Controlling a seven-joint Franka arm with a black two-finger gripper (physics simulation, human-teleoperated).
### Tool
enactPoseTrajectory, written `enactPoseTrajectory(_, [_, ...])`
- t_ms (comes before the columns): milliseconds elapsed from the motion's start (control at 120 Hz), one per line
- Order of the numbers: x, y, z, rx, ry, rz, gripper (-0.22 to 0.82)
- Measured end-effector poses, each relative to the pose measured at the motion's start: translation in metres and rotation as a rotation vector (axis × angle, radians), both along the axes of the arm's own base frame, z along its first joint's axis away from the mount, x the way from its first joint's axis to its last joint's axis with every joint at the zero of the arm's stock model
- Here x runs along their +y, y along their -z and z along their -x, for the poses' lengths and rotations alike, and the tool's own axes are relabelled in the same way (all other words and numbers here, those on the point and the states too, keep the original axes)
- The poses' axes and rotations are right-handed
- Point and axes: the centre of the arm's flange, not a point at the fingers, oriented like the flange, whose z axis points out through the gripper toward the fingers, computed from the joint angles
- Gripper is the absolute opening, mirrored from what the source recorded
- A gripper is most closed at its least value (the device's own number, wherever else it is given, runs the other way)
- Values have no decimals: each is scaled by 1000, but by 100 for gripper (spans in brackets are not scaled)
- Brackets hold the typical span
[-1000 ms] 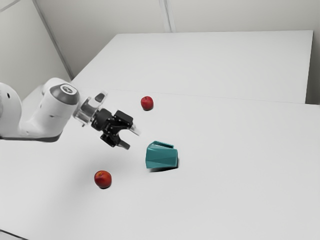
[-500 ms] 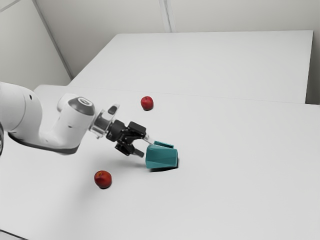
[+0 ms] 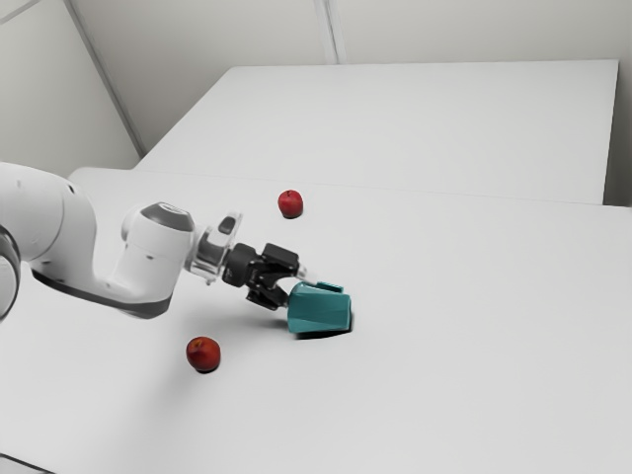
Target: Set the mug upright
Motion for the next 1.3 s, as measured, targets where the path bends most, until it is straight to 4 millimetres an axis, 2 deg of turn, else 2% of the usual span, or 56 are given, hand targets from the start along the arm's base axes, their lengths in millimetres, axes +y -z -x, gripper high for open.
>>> enactPoseTrajectory(100, [-2,0,-1,-16,12,2,22])
enactPoseTrajectory(167, [-3,-2,-3,-29,19,3,9])
enactPoseTrajectory(258, [-4,-7,-4,-49,31,2,-3])
enactPoseTrajectory(383, [-5,-16,-4,-79,51,5,-11])
enactPoseTrajectory(533, [-6,-31,-4,-119,67,6,-15])
enactPoseTrajectory(675, [-5,-73,-7,-206,116,-36,-16])
enactPoseTrajectory(850, [8,-130,-34,-289,315,-312,-18])
enactPoseTrajectory(992, [26,-156,-46,-283,432,-564,-18])
enactPoseTrajectory(1133, [35,-171,-58,-260,503,-770,-18])
enactPoseTrajectory(1300, [14,-166,-62,-233,569,-918,-18])
